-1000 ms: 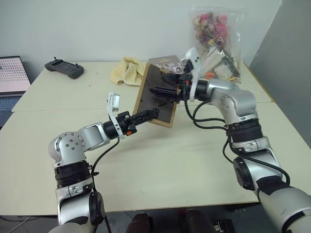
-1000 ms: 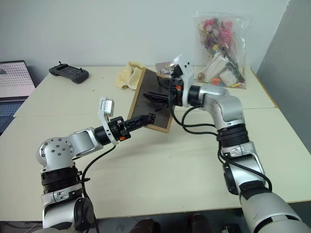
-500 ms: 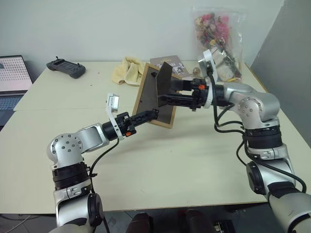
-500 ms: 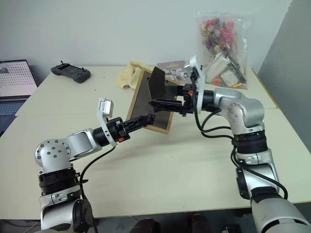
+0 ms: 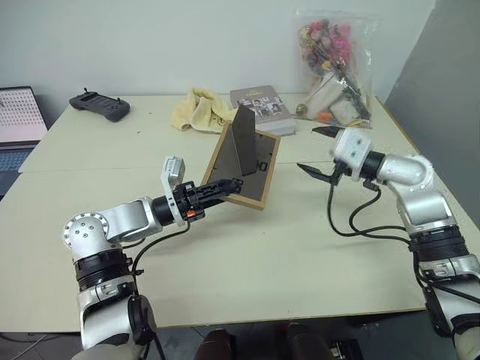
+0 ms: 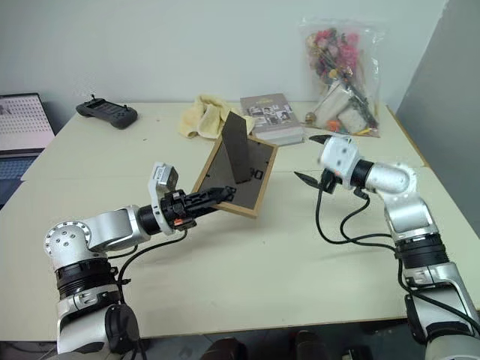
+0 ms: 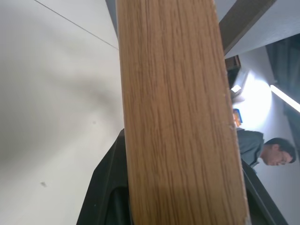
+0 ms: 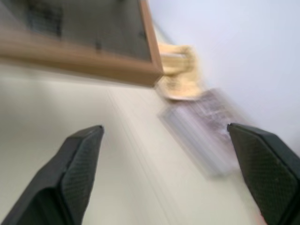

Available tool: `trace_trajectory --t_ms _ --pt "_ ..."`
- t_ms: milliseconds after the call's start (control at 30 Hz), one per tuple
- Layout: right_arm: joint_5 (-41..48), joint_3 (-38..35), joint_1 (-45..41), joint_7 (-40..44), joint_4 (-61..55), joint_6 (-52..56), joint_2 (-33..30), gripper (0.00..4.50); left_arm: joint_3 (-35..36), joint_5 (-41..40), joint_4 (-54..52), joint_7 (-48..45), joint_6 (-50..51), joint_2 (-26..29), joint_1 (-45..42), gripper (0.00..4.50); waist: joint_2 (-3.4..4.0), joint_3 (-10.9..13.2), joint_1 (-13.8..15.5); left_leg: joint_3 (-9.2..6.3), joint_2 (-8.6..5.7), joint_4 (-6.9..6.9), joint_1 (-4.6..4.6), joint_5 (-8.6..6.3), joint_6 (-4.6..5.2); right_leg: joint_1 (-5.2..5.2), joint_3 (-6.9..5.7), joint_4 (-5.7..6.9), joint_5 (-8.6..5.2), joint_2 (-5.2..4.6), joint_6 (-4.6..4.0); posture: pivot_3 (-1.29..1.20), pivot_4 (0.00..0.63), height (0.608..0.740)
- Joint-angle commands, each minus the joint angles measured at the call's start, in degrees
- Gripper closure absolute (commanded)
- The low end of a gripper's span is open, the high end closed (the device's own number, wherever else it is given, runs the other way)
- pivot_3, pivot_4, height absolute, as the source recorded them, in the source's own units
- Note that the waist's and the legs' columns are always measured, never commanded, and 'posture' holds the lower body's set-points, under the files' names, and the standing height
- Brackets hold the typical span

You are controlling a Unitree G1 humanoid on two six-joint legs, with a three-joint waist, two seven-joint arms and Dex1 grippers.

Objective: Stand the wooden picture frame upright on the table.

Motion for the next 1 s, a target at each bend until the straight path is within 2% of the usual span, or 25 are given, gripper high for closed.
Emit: trace_trajectory --t_ms 33,133,200,333,433,533,667,900,967,1000 --pt "-17.3 3.6 -3.4 -19.1 6.6 -20.8 0.1 0.03 -3.8 -11.3 -1.8 4.8 -5.2 1.3 0.6 3.17 0.00 0.0 0.0 0.01 0.01 0.00 0.03 0.01 -0.02 0.01 0.03 0.01 0.00 0.00 0.00 0.00 0.150 0.740" --pt "-30.1 6.6 -7.8 -35.1 10.6 -23.7 1.6 0.03 -4.9 -11.3 -3.3 4.9 -6.2 0.9 1.4 3.17 0.00 0.0 -0.1 0.07 0.00 0.00 0.06 0.11 -0.20 0.00 0.06 0.04 0.00 0.01 0.00 0.00 0.150 0.740" --pt "-35.1 8.4 -10.3 -41.8 12.8 -24.4 2.5 0.03 -5.5 -11.3 -3.9 4.2 -6.4 1.0 1.7 3.17 0.00 0.0 -0.1 0.07 -0.01 -0.01 0.07 0.15 -0.26 -0.01 0.07 0.05 0.00 0.04 -0.01 0.00 0.150 0.740" --pt "-40.3 11.7 -14.7 -49.8 18.2 -24.4 4.1 0.03 -6.9 -11.3 -5.4 2.9 -6.5 1.4 2.9 3.17 -0.03 0.0 0.0 0.03 0.00 -0.01 0.08 0.18 -0.31 0.03 0.04 -0.02 0.00 0.08 -0.02 0.00 0.150 0.740" --pt "-41.5 13.5 -16.7 -52.7 21.4 -25.9 4.3 0.03 -7.4 -11.3 -6.1 1.8 -6.7 1.8 3.5 3.17 -0.03 0.0 0.2 0.05 -0.01 -0.01 0.08 0.18 -0.31 0.06 0.06 -0.04 0.00 0.07 -0.02 0.00 0.150 0.740" --pt "-42.0 15.2 -18.0 -53.7 24.1 -27.4 4.3 0.48 -8.0 -11.3 -7.1 0.6 -6.8 2.2 4.4 3.17 -0.03 0.0 0.2 0.04 -0.02 -0.01 0.08 0.18 -0.31 0.08 0.05 -0.05 0.00 0.06 -0.02 0.00 0.150 0.740" --pt "-42.3 15.8 -18.8 -55.5 25.2 -28.4 3.5 1.35 -8.3 -11.3 -7.9 0.1 -7.5 2.3 5.6 3.17 -0.03 0.0 0.1 0.05 -0.02 -0.02 0.08 0.18 -0.30 0.08 0.06 -0.03 0.00 0.07 -0.02 0.00 0.150 0.740" --pt "-41.8 16.4 -19.5 -56.0 26.0 -29.4 2.2 3.12 -9.1 -11.3 -10.3 0.7 -9.7 2.3 6.7 3.17 -0.03 0.0 0.0 0.06 -0.01 -0.02 0.08 0.18 -0.30 0.08 0.06 -0.02 0.00 0.07 -0.02 0.00 0.150 0.740" --pt "-41.5 16.4 -19.5 -55.9 26.1 -29.8 1.8 3.15 -9.1 -11.3 -11.2 0.6 -10.7 2.8 6.9 2.47 -0.05 0.0 0.0 0.06 -0.01 -0.02 0.08 0.17 -0.29 0.08 0.06 -0.02 0.00 0.07 -0.02 0.00 0.150 0.740" --pt "-41.4 16.4 -19.5 -55.9 26.1 -30.0 1.7 3.16 -8.9 -11.3 -11.5 0.3 -11.2 2.7 6.9 2.35 -0.05 0.0 0.0 0.05 -0.01 -0.02 0.07 0.17 -0.29 0.09 0.06 -0.02 0.00 0.07 -0.02 0.00 0.150 0.740"
